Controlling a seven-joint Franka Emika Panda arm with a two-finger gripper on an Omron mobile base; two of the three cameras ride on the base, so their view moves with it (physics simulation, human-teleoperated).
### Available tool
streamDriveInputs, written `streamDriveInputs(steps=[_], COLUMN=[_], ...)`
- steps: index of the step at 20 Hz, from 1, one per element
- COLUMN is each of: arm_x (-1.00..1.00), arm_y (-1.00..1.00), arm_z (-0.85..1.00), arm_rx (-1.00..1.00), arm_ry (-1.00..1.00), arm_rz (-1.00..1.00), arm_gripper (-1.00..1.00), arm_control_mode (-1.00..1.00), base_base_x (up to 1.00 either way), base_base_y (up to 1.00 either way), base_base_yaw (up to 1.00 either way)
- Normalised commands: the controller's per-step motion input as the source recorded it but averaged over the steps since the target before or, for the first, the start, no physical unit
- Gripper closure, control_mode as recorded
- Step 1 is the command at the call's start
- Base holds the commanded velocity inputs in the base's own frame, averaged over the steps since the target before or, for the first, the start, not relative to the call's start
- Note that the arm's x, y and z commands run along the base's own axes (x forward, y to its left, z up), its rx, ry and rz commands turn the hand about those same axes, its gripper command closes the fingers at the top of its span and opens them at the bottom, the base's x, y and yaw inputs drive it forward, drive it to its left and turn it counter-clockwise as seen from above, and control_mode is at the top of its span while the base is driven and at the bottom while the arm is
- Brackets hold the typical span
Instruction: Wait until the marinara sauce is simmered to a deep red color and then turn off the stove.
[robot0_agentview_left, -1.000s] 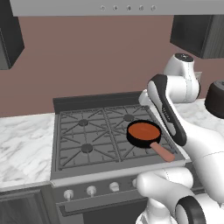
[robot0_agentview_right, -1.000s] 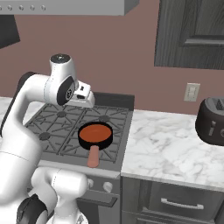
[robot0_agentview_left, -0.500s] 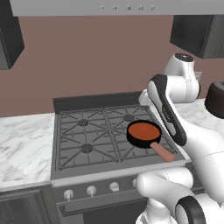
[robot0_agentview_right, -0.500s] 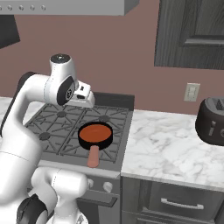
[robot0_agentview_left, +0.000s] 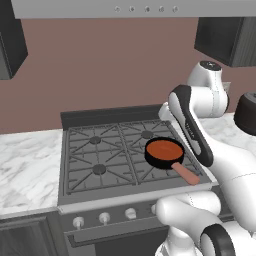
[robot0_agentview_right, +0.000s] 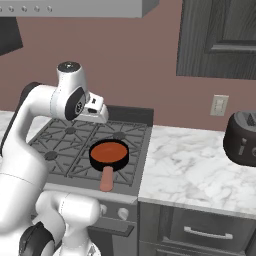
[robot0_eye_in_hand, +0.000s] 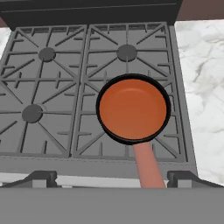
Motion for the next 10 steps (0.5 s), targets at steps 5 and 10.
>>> streamDriveInputs(steps=[5,10], arm_x=[0.00,0.00], arm_y=[0.00,0.00], arm_z=[0.00,0.00], arm_rx=[0.00,0.00], arm_ry=[0.00,0.00], arm_rz=[0.00,0.00], arm_gripper=[-1.00,-1.00], arm_control_mode=[-1.00,-1.00], base_base_x=[0.00,0.00], base_base_y=[0.00,0.00], base_base_yaw=[0.00,0.00])
